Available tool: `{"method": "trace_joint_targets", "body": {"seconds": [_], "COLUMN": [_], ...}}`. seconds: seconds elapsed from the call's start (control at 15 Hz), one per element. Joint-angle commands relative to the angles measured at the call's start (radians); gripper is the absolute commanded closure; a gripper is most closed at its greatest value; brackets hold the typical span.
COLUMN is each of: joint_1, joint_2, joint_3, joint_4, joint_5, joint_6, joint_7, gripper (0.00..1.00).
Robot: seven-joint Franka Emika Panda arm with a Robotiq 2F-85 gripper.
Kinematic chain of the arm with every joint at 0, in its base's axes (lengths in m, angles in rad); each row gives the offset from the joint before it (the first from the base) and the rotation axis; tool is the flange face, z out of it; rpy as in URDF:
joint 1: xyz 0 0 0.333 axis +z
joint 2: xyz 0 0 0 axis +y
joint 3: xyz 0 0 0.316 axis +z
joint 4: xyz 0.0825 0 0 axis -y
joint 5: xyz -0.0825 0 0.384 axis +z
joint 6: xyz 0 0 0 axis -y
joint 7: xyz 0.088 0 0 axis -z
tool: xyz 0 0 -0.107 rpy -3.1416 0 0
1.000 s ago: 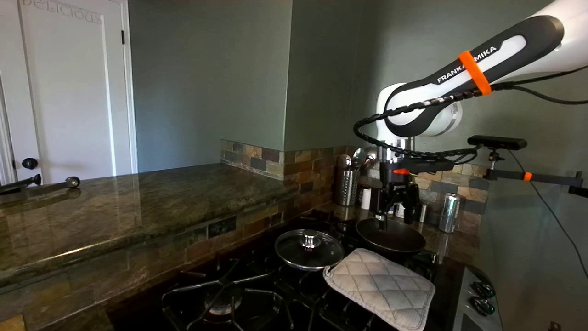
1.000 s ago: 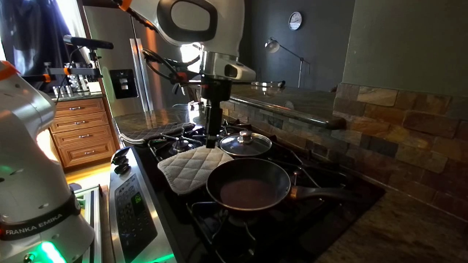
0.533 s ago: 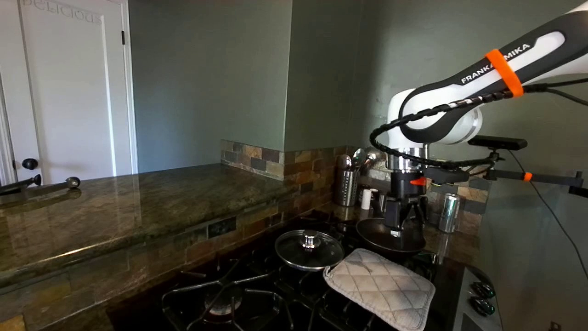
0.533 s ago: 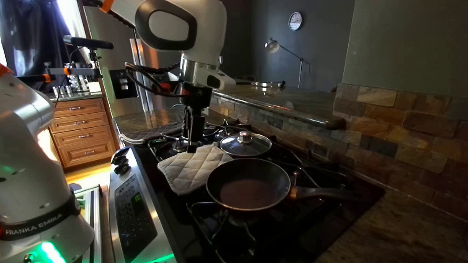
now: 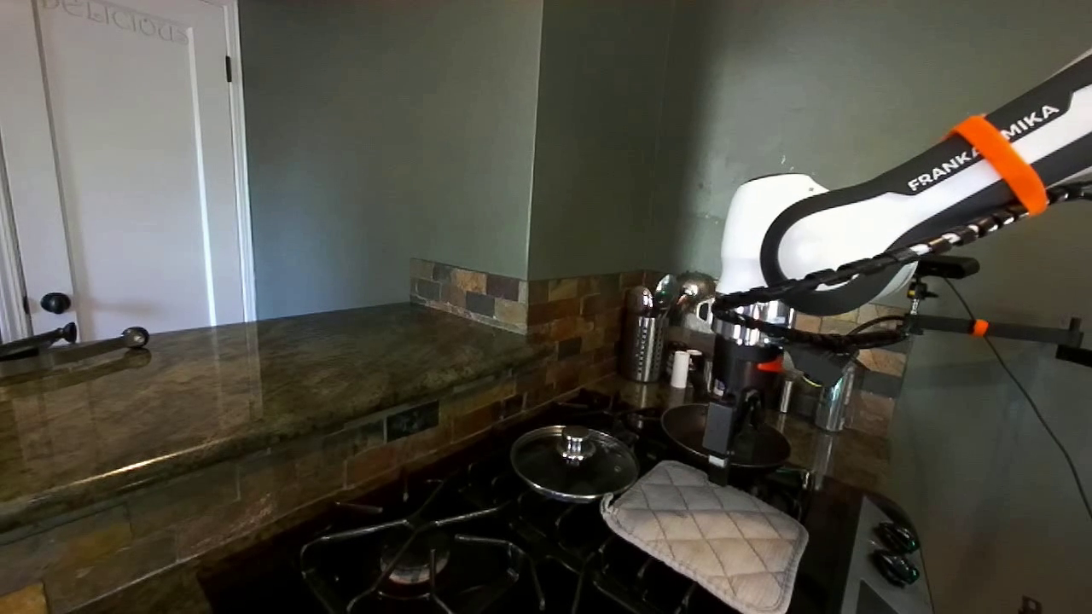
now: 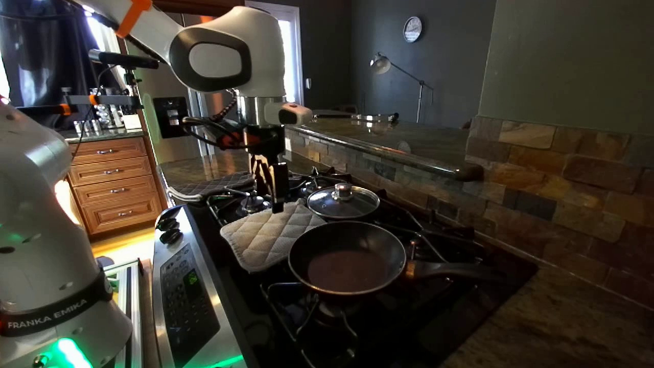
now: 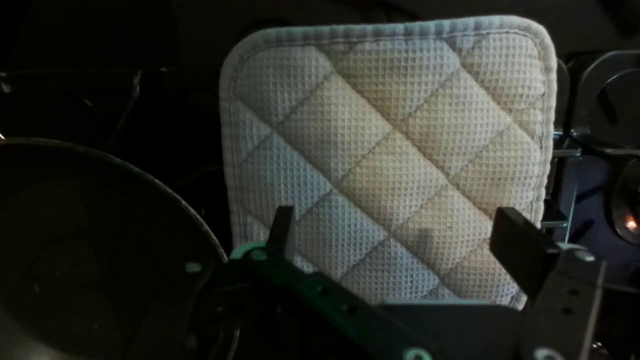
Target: Move the pan to the bottom right stove plate and use the potholder to put the lid on the pan
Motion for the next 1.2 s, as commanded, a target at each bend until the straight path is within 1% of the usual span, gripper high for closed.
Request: {"method": "trace_joint_targets", "body": {"seconds": [0.0,0.27,0.47,0.8,1.07,1.13], "joint_1": [0.028,0.029,0.010,0.004,0.000,-0.001], "joint_2": [0.029,0.092,0.148,0.206,0.247,0.257], "joint_3": [0.018,0.055,0.072,0.062,0.063,0.063], "joint_4": [0.003,0.007,0.013,0.015,0.020,0.019], "joint_5": [-0.006,-0.041,-0.083,-0.086,-0.086,-0.086], "joint_6": [0.038,0.021,0.049,0.126,0.155,0.163], "joint_7": [-0.004,0.034,0.086,0.127,0.158,0.165], "gripper": [0.00,0.00,0.00,0.00,0.00,0.06]}}
